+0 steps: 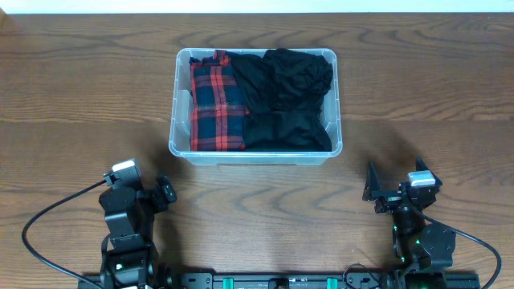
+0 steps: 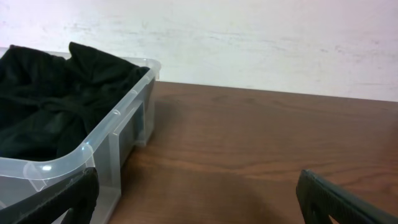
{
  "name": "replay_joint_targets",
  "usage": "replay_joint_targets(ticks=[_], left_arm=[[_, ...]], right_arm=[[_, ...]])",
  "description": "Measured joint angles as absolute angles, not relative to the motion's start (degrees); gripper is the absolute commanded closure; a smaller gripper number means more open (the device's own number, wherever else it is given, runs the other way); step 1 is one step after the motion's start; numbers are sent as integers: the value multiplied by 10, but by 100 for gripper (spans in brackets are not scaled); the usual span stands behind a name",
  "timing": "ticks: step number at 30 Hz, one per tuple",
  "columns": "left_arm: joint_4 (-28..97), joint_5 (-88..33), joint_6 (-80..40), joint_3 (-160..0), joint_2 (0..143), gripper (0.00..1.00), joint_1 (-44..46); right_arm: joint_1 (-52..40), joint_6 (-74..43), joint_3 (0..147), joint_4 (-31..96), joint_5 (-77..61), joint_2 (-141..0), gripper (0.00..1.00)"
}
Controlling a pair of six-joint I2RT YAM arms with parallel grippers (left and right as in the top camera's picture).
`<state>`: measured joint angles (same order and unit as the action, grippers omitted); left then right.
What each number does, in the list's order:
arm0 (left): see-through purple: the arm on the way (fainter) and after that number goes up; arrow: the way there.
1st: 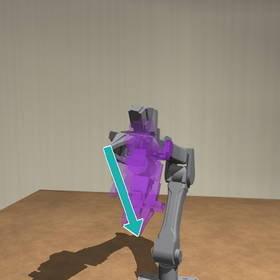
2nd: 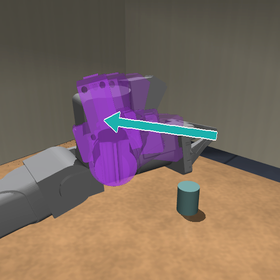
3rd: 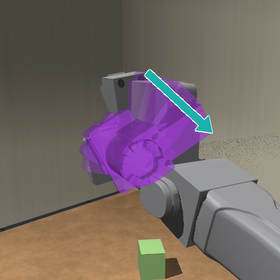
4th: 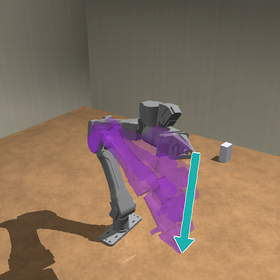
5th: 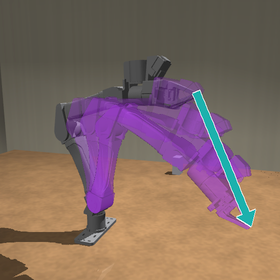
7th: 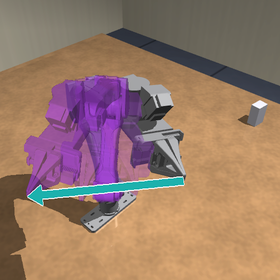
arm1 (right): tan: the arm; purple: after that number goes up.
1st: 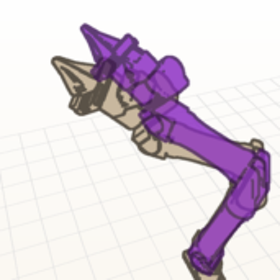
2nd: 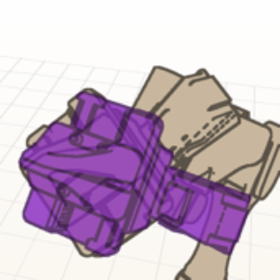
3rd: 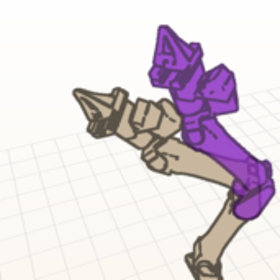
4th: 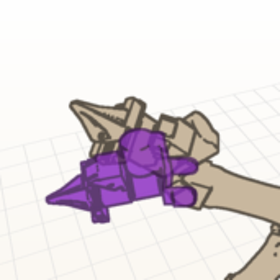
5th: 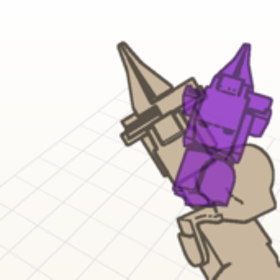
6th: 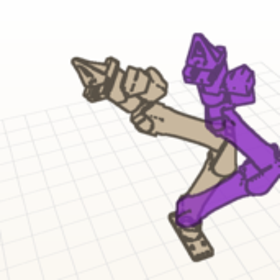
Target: Pack container
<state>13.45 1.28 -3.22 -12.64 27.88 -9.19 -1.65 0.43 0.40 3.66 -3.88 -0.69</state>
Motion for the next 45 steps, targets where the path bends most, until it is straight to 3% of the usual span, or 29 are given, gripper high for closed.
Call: replay_joint_targets(ticks=[11, 28, 45], left_arm=[[70, -57, -32, -77, 240, 2, -92], [-1, -63, -32, -31, 155, 2, -92], [9, -71, -32, -9, 58, 2, -70]], right_arm=[[-17, 4, 4, 37, -39, -7, 1], [-17, 4, 4, 37, -39, -7, 1], [-17, 4, 4, 37, -39, -7, 1]])
